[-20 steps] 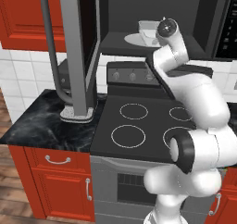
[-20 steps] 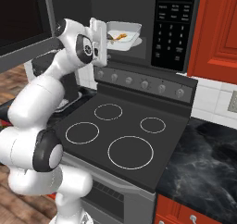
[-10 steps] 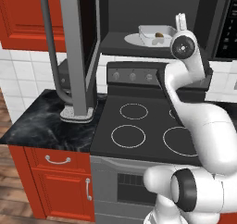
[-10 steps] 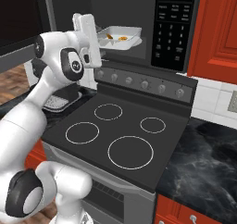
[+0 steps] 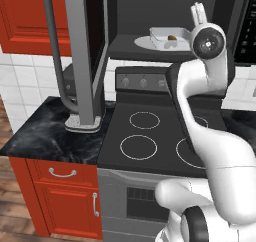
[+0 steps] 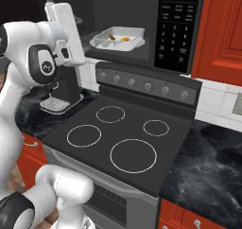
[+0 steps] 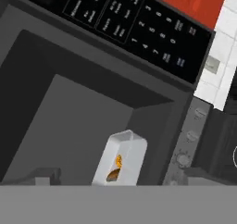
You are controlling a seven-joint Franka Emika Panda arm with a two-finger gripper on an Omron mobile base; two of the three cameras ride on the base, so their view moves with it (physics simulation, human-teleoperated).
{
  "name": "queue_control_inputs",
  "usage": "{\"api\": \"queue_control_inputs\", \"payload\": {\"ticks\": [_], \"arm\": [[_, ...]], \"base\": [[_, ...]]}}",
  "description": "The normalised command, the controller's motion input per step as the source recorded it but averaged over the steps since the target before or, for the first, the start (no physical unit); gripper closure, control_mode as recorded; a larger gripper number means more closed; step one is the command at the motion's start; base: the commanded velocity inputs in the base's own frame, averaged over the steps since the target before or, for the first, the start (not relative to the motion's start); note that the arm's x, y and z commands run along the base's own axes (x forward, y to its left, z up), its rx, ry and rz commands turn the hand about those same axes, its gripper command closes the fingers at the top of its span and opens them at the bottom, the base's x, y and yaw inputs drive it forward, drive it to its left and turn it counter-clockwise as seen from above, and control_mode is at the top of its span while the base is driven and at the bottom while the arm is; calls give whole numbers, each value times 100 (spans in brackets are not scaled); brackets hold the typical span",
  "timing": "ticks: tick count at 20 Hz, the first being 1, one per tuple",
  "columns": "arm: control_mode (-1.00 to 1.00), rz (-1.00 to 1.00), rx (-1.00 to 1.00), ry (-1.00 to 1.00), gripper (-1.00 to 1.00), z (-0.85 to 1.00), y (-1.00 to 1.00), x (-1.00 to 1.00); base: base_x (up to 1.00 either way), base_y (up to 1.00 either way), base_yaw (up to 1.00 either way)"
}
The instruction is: Place the tupperware containing the shrimp and mushroom meal in the microwave. Close the microwave door and press the start button to reheat the meal.
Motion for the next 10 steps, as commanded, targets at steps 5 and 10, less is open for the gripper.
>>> {"api": "queue_control_inputs", "payload": {"ticks": [5, 10], "arm": [[-100, 8, -7, 20, -100, 7, 45, -96], [-100, 14, -21, 19, -100, 0, 42, -99]], "base": [[0, 0, 0], [0, 0, 0]]}}
